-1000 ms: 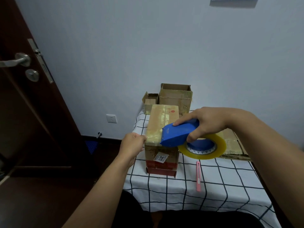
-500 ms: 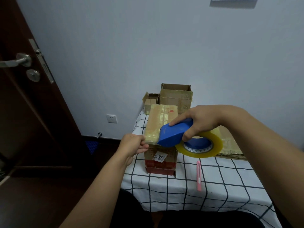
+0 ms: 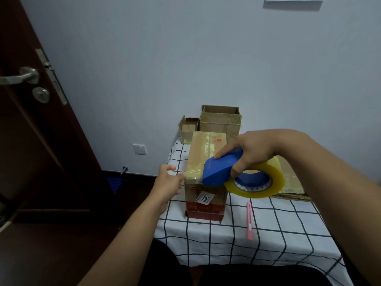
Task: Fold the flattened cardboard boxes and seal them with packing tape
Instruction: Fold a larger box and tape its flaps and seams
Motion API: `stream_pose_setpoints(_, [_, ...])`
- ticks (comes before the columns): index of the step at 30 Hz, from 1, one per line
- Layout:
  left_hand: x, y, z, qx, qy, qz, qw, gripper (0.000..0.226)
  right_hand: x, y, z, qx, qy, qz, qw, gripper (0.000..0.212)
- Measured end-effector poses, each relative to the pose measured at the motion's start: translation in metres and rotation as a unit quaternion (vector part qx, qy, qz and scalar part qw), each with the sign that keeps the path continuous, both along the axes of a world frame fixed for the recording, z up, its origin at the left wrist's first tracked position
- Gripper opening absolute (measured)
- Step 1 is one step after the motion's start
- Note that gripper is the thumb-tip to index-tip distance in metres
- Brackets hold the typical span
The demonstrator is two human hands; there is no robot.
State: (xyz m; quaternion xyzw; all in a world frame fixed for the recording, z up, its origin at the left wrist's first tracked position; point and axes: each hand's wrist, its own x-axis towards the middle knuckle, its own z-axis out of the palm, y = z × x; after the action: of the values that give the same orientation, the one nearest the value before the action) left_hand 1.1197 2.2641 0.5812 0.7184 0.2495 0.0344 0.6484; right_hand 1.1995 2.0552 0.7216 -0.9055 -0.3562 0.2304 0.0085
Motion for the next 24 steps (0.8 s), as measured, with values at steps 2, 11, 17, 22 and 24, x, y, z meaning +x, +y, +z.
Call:
stream_pose_setpoints(2, [-0.004, -0.006, -0.004, 0.032, -0.039, 0.048, 0.998, 0.025, 0.000, -0.001, 0.000, 0.007, 0.001, 0.004, 1.000, 0.058])
stream_pose_setpoints(11, [-0.018, -0.016, -0.039, 0.627, -0.254, -0.128, 0.726, 0.048, 0.003, -0.004, -0.002, 0.020, 0.007, 0.012, 1.000, 0.057])
stream_pose_setpoints(17, [-0.002, -0.013, -0.042, 0.653, -0.297, -0.131, 0.684, 0.054, 0.005, -0.010, -0.006, 0.034, -0.007, 0.023, 0.999, 0.057])
stream_pose_setpoints(22, [0.002, -0.008, -0.043, 0.668, -0.335, -0.117, 0.655, 0.034, 0.007, -0.036, -0.014, 0.073, 0.006, 0.018, 0.997, 0.057])
stream_pose_setpoints(24, [0.004, -0.008, -0.045, 0.678, -0.335, -0.113, 0.645, 0.029, 0.008, -0.053, -0.021, 0.084, 0.018, 0.010, 0.996, 0.059])
